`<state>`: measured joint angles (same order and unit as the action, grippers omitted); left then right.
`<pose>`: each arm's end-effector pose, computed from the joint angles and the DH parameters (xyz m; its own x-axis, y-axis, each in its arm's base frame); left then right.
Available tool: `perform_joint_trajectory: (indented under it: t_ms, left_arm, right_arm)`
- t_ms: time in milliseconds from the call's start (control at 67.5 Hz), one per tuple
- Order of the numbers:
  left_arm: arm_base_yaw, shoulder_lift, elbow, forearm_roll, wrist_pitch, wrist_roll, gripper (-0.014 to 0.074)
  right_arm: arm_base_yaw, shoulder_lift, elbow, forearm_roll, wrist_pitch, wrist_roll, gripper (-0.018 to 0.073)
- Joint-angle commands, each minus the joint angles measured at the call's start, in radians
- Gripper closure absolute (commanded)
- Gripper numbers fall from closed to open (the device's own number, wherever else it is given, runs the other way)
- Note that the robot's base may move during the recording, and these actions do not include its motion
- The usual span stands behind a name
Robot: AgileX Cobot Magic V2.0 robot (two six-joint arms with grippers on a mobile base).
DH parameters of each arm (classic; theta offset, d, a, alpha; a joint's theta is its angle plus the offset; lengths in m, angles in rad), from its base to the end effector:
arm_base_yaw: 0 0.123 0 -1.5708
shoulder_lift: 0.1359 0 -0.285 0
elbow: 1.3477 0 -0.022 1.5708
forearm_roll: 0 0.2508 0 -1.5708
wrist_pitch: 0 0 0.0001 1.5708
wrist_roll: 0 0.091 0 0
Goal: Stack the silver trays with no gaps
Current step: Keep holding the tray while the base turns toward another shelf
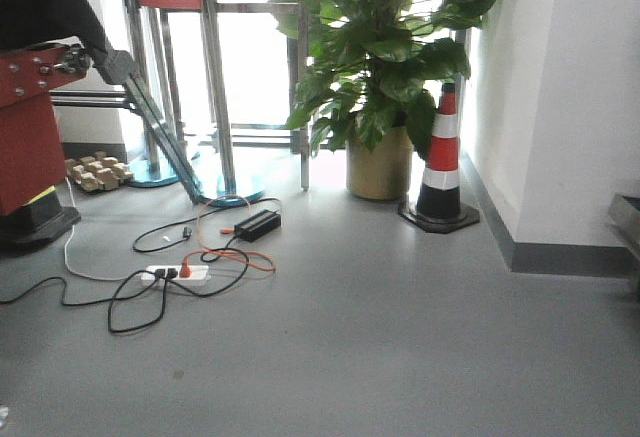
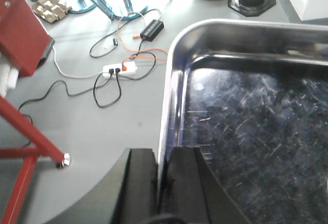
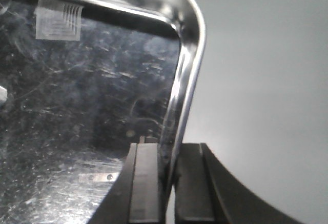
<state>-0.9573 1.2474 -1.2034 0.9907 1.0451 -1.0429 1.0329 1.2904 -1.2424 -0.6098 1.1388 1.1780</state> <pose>0.1943 -0.1615 0.3947 -0.4435 0.1746 -0.8791 0.0878 0.9846 0.1513 0.1684 0.1899 0.3706 -0.7363 0.0649 -0.6736 -0.0322 0.9909 0.1307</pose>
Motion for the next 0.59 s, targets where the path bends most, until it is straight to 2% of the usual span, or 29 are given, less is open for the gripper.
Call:
perform_joint_trajectory:
  t_ms: [0, 578]
  left_arm:
    - [-0.016, 0.008, -0.006, 0.009, -0.121, -0.006, 0.0614]
    - [-0.016, 0.008, -0.006, 0.01, -0.118, -0.006, 0.0614]
  right_arm:
    - [0.017, 0.005, -0.013, -0.012, -0.654, -0.018, 0.0574]
    - [0.017, 0.005, -0.013, -0.012, -0.654, -0.018, 0.0574]
